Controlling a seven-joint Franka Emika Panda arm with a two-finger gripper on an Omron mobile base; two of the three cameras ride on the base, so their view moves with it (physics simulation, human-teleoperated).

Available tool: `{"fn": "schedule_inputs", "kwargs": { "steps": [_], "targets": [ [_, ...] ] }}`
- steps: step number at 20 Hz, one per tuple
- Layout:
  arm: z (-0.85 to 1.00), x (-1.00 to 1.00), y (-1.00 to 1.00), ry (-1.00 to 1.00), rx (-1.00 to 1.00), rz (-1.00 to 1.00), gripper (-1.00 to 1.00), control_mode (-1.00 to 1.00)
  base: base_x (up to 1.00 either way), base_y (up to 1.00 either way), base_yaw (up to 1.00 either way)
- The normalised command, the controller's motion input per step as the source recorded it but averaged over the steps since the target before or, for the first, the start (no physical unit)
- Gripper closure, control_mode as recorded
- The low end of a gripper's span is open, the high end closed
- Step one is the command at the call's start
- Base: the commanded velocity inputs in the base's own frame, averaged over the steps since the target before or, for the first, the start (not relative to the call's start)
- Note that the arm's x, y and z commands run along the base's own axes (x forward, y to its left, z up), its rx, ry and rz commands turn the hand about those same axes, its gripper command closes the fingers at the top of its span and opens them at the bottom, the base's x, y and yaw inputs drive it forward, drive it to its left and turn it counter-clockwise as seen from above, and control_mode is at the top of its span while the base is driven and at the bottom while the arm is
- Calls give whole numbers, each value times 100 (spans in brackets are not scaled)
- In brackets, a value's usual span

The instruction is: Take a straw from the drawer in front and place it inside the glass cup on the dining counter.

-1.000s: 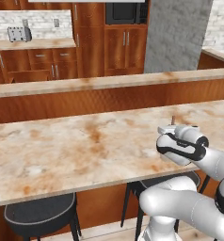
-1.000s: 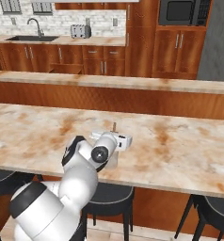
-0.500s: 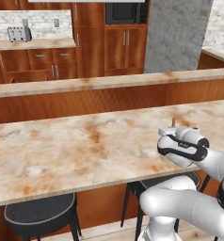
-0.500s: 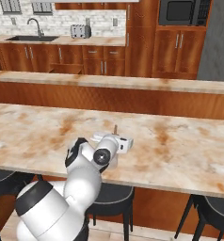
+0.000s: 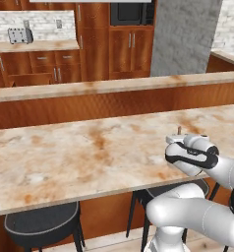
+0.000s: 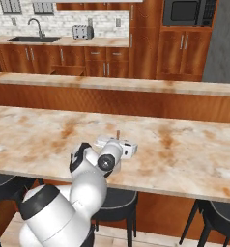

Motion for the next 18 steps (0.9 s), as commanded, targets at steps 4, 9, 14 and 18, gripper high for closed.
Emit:
{"fn": "schedule_inputs", "kwargs": {
  "steps": [4,9,14,18],
  "targets": [
    [0,0,7,0,0,0,-100,-100,0,0,0],
    [17,-1,9,-3,0,0,-100,-100,0,0,0],
    [54,-10,6,-1,0,-2,-100,-100,0,0,0],
    [65,-8,6,0,0,-4,-100,-100,0,0,0]
  ]
}}
